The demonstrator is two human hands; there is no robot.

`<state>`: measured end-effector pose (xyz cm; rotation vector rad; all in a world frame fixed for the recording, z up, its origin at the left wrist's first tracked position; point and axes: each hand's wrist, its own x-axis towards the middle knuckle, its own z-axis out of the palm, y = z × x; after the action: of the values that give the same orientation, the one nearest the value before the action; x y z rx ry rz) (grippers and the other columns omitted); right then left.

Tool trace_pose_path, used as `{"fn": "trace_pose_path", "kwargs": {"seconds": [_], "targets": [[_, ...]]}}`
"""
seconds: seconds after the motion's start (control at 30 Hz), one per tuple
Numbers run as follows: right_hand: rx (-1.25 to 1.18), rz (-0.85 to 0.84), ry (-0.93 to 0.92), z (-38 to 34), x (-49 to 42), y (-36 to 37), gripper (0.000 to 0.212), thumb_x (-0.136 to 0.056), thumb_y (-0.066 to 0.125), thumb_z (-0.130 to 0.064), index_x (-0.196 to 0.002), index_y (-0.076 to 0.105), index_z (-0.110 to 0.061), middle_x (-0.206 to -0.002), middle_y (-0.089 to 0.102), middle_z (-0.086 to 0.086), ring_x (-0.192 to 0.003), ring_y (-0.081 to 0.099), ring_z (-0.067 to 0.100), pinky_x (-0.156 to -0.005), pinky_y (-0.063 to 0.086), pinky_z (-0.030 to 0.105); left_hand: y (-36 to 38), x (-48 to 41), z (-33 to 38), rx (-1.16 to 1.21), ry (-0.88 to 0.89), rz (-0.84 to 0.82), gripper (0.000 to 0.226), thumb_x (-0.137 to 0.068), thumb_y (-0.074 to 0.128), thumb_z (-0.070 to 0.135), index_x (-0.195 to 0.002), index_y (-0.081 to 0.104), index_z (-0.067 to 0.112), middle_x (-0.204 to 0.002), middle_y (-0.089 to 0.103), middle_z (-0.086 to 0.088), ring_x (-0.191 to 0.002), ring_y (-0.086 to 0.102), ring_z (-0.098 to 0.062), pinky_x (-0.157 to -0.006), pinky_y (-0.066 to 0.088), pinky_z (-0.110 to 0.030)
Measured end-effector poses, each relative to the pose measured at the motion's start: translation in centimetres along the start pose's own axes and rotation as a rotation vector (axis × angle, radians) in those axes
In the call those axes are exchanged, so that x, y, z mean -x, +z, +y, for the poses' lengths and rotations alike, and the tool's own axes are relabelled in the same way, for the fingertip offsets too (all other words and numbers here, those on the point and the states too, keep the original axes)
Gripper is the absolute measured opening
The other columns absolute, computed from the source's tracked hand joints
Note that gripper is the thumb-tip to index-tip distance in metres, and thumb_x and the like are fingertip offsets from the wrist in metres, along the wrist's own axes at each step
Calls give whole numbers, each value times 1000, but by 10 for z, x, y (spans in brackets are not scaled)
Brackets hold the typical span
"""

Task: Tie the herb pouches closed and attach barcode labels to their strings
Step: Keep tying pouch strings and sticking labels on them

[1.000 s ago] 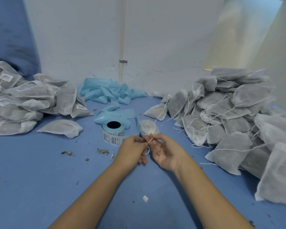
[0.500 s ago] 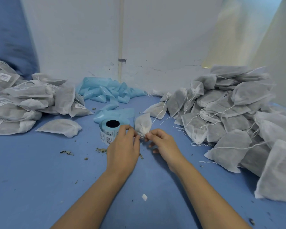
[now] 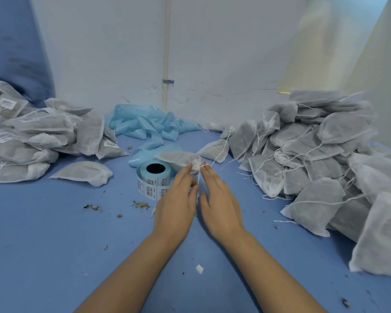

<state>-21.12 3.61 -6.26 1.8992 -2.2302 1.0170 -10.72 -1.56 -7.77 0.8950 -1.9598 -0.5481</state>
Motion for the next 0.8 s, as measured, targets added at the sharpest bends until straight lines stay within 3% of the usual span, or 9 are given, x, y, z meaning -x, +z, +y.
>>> {"fn": "trace_pose_path", "kwargs": {"seconds": [0.1, 0.17, 0.23, 0.3, 0.37, 0.43, 0.5, 0.6, 0.8], "targets": [[-148, 98, -6, 1, 0, 1, 63, -92, 43, -7, -148, 29, -31, -147, 16, -32, -133, 32, 3, -93, 27, 8, -1, 0, 4, 34, 47, -5, 15, -98, 46, 19, -84, 50, 20, -146, 22, 35, -97, 51, -4, -75, 47, -35], [-191, 132, -27, 2, 0, 3, 63, -93, 44, -7, -148, 30, -34, -141, 12, -39, -132, 30, -2, -91, 21, 0, -3, -1, 8, 102, 109, 15, 16, -98, 47, 13, -84, 51, 19, -145, 17, 34, -106, 47, 3, -76, 44, -23], [-171, 148, -51, 4, -1, 3, 61, -93, 45, -7, -147, 32, -34, -139, 11, -41, -128, 32, -2, -89, 23, 2, -5, -2, 12, 194, 166, 7, 14, -97, 48, 6, -87, 54, 15, -148, 20, 26, -110, 40, 23, -81, 36, -3], [-161, 177, -67, 7, -1, 3, 60, -92, 46, -5, -145, 37, -31, -138, 17, -38, -124, 36, 1, -88, 23, 1, -6, -2, 15, 255, 180, -23, 12, -96, 48, 3, -91, 57, 11, -147, 28, 18, -116, 30, 30, -88, 26, 4], [-213, 217, -73, 9, -2, 2, 58, -91, 47, -1, -142, 42, -29, -138, 25, -34, -123, 43, 5, -92, 27, 3, -6, -3, 16, 292, 161, -26, 13, -96, 49, 3, -93, 57, 11, -141, 37, 14, -121, 28, 26, -93, 24, 3], [-358, 263, -65, 7, -1, 0, 53, -92, 48, 1, -137, 48, -27, -136, 36, -30, -122, 48, 6, -100, 39, 19, -5, -3, 18, 319, 155, -9, 14, -95, 50, 0, -92, 56, 12, -132, 44, 8, -117, 34, 23, -91, 26, 2], [-527, 320, -25, 2, -1, -1, 43, -93, 51, 1, -127, 58, -25, -127, 52, -26, -115, 54, 4, -96, 47, 29, -4, -2, 17, 326, 139, -23, 13, -94, 50, -2, -92, 57, 9, -124, 47, 3, -111, 40, 20, -88, 30, 1], [-712, 417, 95, -2, 0, -5, 38, -92, 55, -1, -103, 67, -35, -94, 64, -25, -83, 62, 7, -75, 52, 33, 0, -1, 15, 309, 114, -78, 9, -95, 49, 1, -95, 58, 2, -118, 48, 2, -105, 45, 14, -87, 35, -4], [-931, 507, 358, 3, -5, -8, 20, -86, 68, -10, -92, 74, -29, -69, 65, -11, -61, 46, 10, -64, 44, 26, 6, 4, 19, 344, 85, -158, 11, -97, 49, 6, -103, 59, 6, -118, 54, 8, -102, 51, 9, -85, 38, -6]]}}
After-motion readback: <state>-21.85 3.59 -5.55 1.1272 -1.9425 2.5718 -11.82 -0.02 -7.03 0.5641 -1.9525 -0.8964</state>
